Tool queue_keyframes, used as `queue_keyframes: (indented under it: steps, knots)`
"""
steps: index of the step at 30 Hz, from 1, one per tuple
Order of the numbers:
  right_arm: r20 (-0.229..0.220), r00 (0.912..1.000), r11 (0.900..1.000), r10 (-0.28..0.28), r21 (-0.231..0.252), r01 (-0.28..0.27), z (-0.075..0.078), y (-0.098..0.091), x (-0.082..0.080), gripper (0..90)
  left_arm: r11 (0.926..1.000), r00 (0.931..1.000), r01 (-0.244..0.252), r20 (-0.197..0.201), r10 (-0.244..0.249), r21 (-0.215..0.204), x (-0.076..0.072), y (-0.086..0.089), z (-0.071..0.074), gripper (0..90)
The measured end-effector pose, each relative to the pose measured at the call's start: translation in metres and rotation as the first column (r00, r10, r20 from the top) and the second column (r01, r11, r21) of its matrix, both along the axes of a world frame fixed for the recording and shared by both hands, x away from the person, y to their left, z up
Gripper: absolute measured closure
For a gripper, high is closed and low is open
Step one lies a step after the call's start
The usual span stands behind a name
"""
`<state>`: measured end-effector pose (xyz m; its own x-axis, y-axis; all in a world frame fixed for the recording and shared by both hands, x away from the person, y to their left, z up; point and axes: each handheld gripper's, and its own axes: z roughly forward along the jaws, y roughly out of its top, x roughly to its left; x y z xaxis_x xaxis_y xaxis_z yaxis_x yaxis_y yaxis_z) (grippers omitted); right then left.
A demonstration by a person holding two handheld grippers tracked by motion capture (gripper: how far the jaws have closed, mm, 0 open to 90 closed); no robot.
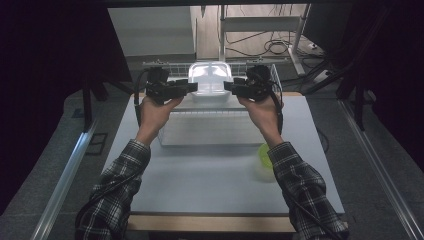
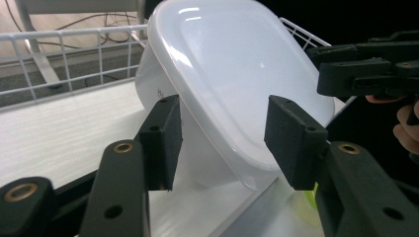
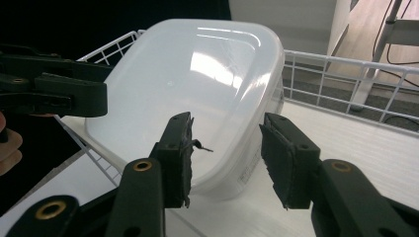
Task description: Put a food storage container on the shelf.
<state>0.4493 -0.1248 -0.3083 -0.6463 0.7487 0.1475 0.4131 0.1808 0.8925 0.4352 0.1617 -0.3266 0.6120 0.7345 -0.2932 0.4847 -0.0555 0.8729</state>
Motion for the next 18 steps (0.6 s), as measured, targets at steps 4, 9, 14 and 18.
queue_keyframes:
  steps: [4, 9, 14, 18]
  knots:
    - [-0.001, 1.0, 0.9999, -0.009, 0.014, 0.009, -0.001, -0.001, 0.003, 54.2, 0.9996, 0.9997, -0.018, 0.015, 0.018, 0.023, 0.004, 0.0, 0.001, 45.0]
    - [0.01, 0.9995, 0.9992, -0.028, 0.028, 0.028, -0.003, -0.003, 0.005, 48.3, 0.9963, 0.9967, -0.068, 0.049, 0.065, 0.053, 0.009, -0.002, 0.001, 36.8]
    - [0.029, 0.9989, 0.9988, -0.036, 0.036, 0.035, -0.004, -0.006, 0.006, 42.2, 0.995, 0.9941, -0.087, 0.07, 0.083, 0.05, 0.012, -0.002, -0.002, 26.8]
    - [0.024, 0.9995, 0.9991, -0.018, 0.038, 0.017, -0.003, -0.01, 0.006, 37.1, 0.9952, 0.9939, -0.09, 0.068, 0.087, 0.04, 0.013, 0.0, -0.003, 20.1]
